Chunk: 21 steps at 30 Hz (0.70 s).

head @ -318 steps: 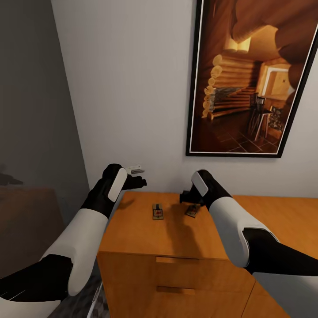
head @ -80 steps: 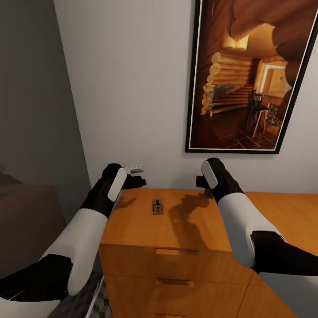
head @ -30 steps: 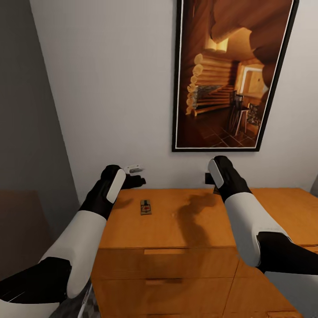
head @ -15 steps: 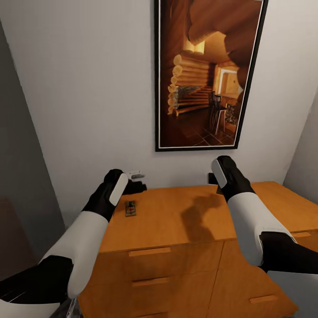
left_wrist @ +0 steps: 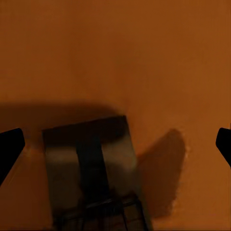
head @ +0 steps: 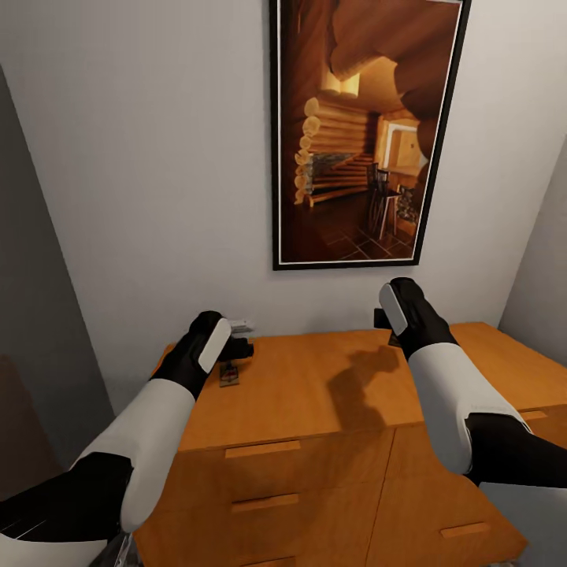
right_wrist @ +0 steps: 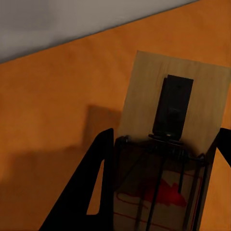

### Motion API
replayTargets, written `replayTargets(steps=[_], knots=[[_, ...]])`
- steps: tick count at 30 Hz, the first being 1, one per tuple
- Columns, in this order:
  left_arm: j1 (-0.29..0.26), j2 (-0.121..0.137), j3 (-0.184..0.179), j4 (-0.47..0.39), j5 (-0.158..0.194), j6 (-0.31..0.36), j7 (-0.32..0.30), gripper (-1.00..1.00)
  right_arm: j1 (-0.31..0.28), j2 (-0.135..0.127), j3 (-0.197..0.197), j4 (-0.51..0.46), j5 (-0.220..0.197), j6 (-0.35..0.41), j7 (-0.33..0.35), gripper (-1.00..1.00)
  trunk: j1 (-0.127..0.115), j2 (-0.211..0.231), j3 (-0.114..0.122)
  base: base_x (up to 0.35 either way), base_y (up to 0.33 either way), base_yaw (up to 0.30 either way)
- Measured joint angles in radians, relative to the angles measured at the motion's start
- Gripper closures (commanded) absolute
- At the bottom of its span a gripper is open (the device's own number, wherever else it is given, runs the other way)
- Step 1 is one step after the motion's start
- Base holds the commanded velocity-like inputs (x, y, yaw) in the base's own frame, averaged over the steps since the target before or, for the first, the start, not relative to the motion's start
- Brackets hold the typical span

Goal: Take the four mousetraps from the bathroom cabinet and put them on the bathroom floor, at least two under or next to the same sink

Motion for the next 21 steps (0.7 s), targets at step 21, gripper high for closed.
replayTargets(steps=[21], knots=[[0.0, 0.002, 0.011, -0.105, 0.01, 0.014, 0.173, -1.0, 0.0, -0.001, 0.0, 0.01, -0.002, 0.0, -0.001, 1.0, 0.0, 0.0, 0.0, 0.0, 0.0, 0.0]])
